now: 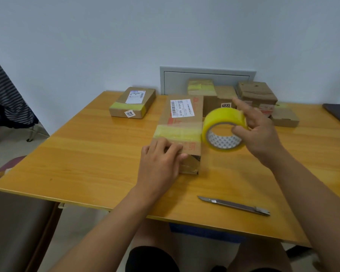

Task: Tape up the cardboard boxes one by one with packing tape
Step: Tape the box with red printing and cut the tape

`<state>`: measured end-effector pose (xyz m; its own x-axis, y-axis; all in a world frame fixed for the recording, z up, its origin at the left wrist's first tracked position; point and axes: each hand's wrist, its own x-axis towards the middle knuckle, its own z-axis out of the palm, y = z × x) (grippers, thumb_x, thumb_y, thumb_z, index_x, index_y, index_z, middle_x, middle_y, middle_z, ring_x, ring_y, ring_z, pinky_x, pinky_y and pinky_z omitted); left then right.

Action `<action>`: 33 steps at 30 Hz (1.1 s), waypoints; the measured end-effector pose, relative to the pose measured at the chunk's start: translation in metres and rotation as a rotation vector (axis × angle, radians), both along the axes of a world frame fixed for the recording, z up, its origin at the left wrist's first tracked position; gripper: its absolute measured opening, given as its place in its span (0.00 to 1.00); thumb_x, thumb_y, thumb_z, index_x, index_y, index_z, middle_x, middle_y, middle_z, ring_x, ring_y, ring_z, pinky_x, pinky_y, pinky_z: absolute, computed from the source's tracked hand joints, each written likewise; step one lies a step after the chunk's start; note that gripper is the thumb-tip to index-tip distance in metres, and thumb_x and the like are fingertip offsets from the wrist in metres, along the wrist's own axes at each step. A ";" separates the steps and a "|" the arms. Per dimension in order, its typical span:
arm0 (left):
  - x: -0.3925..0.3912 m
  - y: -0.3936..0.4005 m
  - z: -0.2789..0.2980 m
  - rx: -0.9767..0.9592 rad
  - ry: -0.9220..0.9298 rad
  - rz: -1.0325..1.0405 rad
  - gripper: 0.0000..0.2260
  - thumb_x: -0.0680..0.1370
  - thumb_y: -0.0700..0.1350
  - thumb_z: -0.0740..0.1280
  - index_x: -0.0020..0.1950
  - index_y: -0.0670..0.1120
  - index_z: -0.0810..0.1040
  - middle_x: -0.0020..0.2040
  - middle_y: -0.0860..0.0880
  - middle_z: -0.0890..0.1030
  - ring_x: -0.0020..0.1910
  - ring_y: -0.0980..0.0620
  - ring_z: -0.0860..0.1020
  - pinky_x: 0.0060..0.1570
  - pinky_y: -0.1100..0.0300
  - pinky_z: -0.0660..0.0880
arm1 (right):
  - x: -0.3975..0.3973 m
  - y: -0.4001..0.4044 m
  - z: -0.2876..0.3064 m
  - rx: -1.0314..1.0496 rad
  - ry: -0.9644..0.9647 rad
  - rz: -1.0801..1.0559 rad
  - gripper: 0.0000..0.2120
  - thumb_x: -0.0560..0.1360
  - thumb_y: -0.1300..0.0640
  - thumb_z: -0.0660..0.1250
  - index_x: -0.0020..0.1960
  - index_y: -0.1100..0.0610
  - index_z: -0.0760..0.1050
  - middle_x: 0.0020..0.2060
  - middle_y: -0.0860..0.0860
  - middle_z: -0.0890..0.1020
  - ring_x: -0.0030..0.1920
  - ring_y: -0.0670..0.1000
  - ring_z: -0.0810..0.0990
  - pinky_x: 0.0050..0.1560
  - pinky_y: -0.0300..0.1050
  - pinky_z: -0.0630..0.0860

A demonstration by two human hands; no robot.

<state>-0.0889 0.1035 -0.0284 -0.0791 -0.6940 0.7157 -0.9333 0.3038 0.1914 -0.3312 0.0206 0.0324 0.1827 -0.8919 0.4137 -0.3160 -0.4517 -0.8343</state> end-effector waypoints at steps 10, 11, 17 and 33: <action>-0.002 0.000 0.009 0.114 -0.036 0.022 0.15 0.78 0.57 0.61 0.54 0.48 0.80 0.48 0.49 0.74 0.48 0.49 0.73 0.44 0.54 0.68 | -0.016 0.009 -0.046 0.105 0.058 0.040 0.29 0.76 0.67 0.66 0.64 0.35 0.70 0.53 0.47 0.70 0.53 0.42 0.73 0.47 0.27 0.71; -0.002 0.000 0.010 0.124 -0.031 0.015 0.15 0.78 0.57 0.61 0.54 0.48 0.79 0.50 0.49 0.74 0.49 0.49 0.73 0.45 0.53 0.69 | -0.016 0.010 -0.048 0.113 0.056 0.040 0.29 0.76 0.67 0.66 0.65 0.35 0.70 0.54 0.46 0.70 0.53 0.43 0.73 0.48 0.28 0.72; 0.000 -0.006 0.025 0.371 -0.169 -0.022 0.22 0.75 0.64 0.56 0.56 0.48 0.73 0.76 0.44 0.65 0.77 0.42 0.57 0.76 0.47 0.53 | -0.016 0.010 -0.057 0.126 0.022 0.048 0.31 0.77 0.65 0.66 0.64 0.30 0.68 0.54 0.49 0.70 0.52 0.48 0.74 0.48 0.32 0.74; -0.018 -0.040 0.049 0.695 -0.364 0.067 0.51 0.64 0.82 0.50 0.78 0.52 0.50 0.81 0.51 0.44 0.80 0.48 0.41 0.77 0.42 0.43 | -0.017 0.011 -0.078 0.106 0.076 0.079 0.39 0.78 0.64 0.64 0.75 0.30 0.52 0.61 0.32 0.66 0.58 0.41 0.73 0.55 0.41 0.78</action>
